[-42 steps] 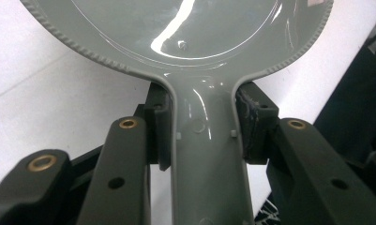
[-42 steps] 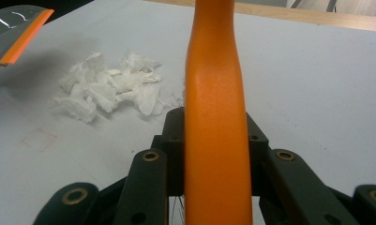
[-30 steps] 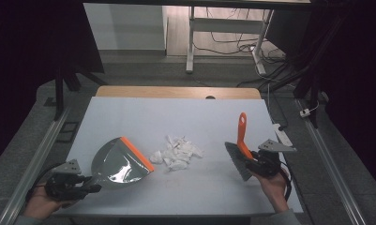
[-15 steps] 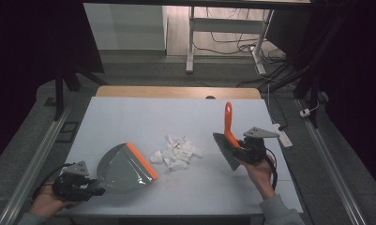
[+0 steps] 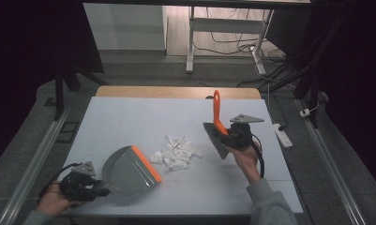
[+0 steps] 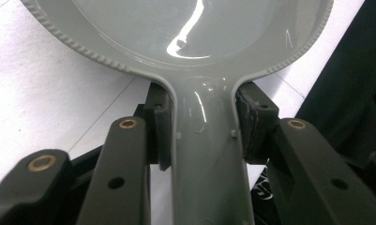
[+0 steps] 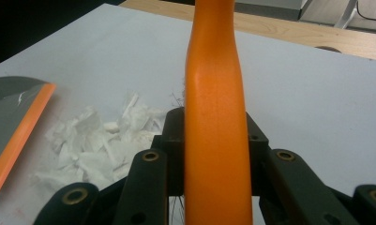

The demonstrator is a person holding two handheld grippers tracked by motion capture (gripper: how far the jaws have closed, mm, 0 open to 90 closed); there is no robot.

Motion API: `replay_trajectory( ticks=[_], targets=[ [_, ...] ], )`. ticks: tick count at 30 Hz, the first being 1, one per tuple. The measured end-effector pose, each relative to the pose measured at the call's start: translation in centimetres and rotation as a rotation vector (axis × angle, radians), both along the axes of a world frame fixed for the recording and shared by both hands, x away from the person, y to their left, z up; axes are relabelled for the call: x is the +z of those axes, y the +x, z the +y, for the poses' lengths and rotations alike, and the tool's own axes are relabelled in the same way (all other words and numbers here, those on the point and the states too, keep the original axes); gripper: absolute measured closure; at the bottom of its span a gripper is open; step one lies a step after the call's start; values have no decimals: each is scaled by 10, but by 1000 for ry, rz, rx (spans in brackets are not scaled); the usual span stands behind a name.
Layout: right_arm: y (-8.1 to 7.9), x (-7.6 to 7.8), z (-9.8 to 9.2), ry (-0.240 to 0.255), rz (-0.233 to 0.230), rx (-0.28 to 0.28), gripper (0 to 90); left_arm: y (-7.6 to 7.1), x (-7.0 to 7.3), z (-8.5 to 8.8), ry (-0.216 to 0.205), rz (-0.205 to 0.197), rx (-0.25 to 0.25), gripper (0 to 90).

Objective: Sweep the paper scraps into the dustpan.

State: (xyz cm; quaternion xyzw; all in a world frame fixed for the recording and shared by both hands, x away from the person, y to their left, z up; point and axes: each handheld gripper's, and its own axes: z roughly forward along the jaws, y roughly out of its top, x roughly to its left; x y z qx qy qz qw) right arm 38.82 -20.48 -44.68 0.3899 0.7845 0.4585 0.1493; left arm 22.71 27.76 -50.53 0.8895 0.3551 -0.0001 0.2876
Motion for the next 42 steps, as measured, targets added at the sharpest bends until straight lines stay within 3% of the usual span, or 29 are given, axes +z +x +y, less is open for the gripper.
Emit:
replay_trajectory(
  ticks=[13,39,42],
  targets=[
    [25,-8,15,-10,37,-47,706,6,-3,-8,8,19,-23,620],
    [45,-41,46,-57,127,-78,706,11,-10,-13,5,38,-33,620],
    [45,-43,50,-19,138,-57,706,12,-9,-15,2,42,-22,620]
  ],
)
